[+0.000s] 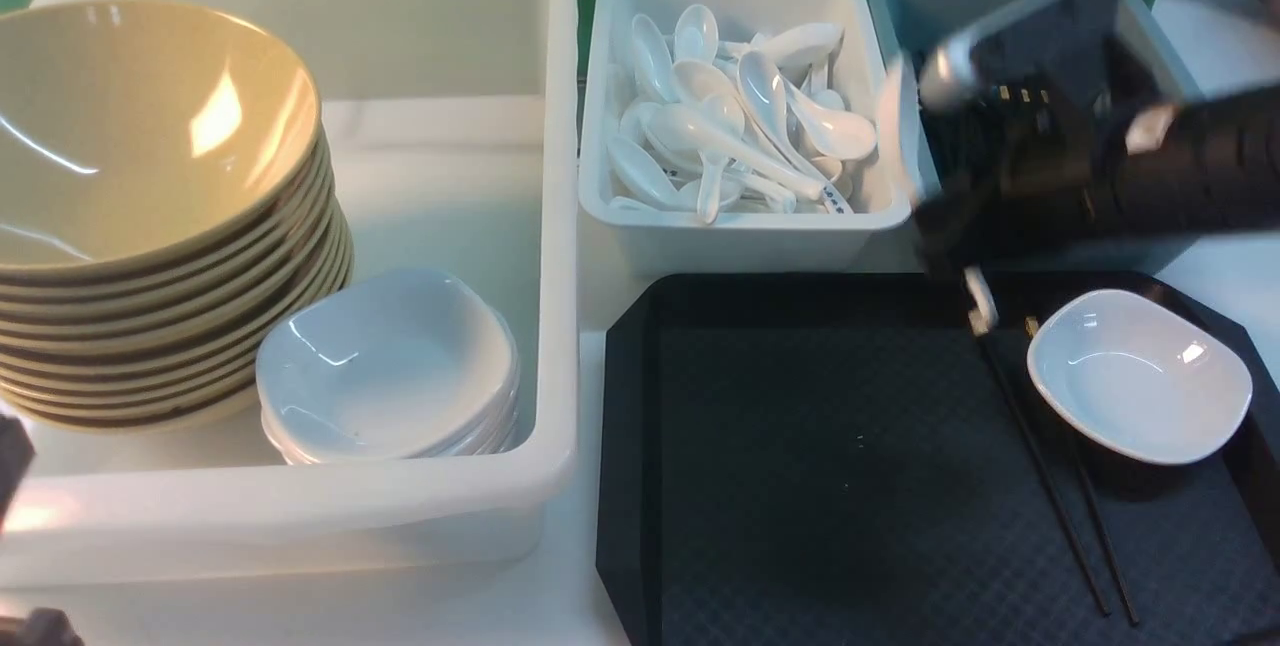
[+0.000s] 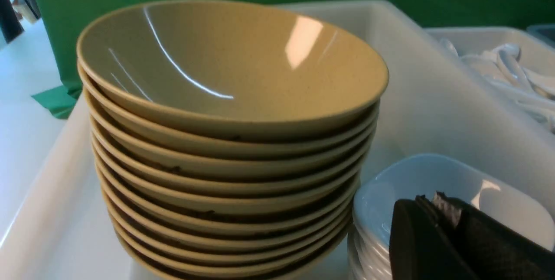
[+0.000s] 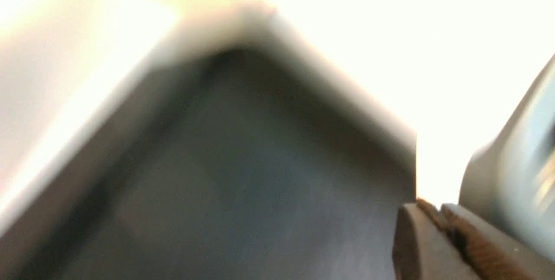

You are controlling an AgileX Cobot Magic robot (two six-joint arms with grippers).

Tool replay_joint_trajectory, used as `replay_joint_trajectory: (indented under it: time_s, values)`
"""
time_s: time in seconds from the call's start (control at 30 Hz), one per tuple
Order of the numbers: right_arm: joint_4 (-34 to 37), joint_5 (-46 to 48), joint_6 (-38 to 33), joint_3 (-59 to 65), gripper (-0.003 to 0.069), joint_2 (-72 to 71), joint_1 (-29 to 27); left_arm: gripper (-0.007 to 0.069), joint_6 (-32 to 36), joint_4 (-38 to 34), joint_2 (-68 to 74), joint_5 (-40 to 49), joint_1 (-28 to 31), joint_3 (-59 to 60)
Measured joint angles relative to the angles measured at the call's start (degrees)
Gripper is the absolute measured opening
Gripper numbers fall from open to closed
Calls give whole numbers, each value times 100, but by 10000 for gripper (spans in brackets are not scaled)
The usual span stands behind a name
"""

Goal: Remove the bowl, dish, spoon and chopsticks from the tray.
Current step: Use the right arm to put the soup spoon into the small storage box in the middle, then use the right arm to grab the plate

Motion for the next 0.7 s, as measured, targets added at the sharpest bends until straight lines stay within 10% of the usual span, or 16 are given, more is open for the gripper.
replay_joint_trajectory:
  time_s: [0.23, 0.47, 0.7]
  values:
    - [21, -100, 0, -2286, 185, 1689, 62, -11, 41, -92, -5, -53, 0, 8]
    - [-304, 2378, 687, -4047, 426, 2551, -191, -11, 46, -92, -5, 10, 0, 13]
    - [-1051, 3755, 1343, -3411, 385, 1597, -962, -11, 46, -92, -5, 43, -91, 12]
